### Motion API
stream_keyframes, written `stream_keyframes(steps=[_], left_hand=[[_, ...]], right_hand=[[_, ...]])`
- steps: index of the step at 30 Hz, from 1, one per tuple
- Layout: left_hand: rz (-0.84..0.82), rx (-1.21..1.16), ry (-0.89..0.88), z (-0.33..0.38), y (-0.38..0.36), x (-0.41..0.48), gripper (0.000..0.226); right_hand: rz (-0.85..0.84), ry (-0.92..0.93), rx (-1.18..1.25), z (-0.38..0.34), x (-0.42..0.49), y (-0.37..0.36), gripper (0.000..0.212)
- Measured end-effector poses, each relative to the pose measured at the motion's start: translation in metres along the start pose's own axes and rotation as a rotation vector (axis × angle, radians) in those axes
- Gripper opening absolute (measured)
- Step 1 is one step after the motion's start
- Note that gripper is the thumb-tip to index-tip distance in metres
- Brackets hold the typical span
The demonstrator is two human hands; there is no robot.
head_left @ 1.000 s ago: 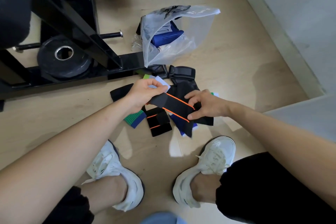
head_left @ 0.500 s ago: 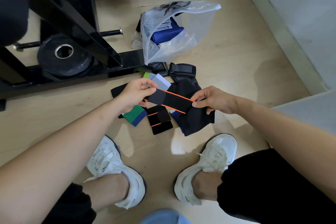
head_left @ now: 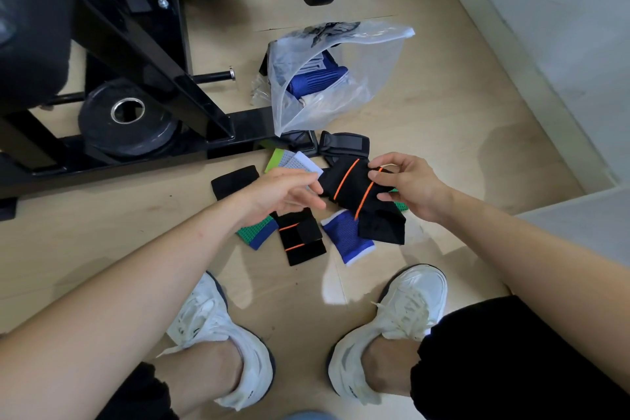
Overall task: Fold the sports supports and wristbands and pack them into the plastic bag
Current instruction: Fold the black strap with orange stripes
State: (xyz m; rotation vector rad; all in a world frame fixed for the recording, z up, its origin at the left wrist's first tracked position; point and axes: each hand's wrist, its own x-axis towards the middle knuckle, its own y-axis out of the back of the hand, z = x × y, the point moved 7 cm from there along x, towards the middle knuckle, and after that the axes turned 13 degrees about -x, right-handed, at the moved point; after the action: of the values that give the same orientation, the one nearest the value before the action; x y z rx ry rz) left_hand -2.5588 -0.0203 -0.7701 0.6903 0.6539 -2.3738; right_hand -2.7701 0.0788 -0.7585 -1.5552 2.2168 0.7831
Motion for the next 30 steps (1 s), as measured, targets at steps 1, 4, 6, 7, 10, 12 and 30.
stream_keyframes(steps=[1,4,6,7,10,12,30], left_hand=[[0.081,-0.011,-0.029,0.004,0.001,0.002,0.031],[0.195,-0.107,-0.012,0.007,-0.002,0.006,0.043],[0.207,-0.221,0.048,0.004,-0.01,0.007,0.052],[0.205,-0.269,0.071,0.004,-0.015,0.007,0.055],[0.152,-0.414,0.064,0.007,-0.028,0.007,0.053],[0.166,-0.515,-0.007,0.01,-0.029,0.008,0.043],[-0.058,0.385,-0.318,0.049,-0.018,-0.006,0.024]], right_hand=[[0.019,0.038,-0.005,-0.004,0.0,0.001,0.017],[0.073,0.128,0.005,-0.014,-0.002,-0.003,0.034],[0.118,0.194,-0.007,-0.021,-0.005,-0.009,0.027],[0.127,0.231,-0.01,-0.023,-0.007,-0.014,0.024],[0.119,0.352,-0.192,-0.03,-0.02,-0.032,0.023],[0.08,0.417,-0.372,-0.031,-0.027,-0.046,0.026],[-0.241,0.487,-0.648,-0.051,-0.01,-0.039,0.015]])
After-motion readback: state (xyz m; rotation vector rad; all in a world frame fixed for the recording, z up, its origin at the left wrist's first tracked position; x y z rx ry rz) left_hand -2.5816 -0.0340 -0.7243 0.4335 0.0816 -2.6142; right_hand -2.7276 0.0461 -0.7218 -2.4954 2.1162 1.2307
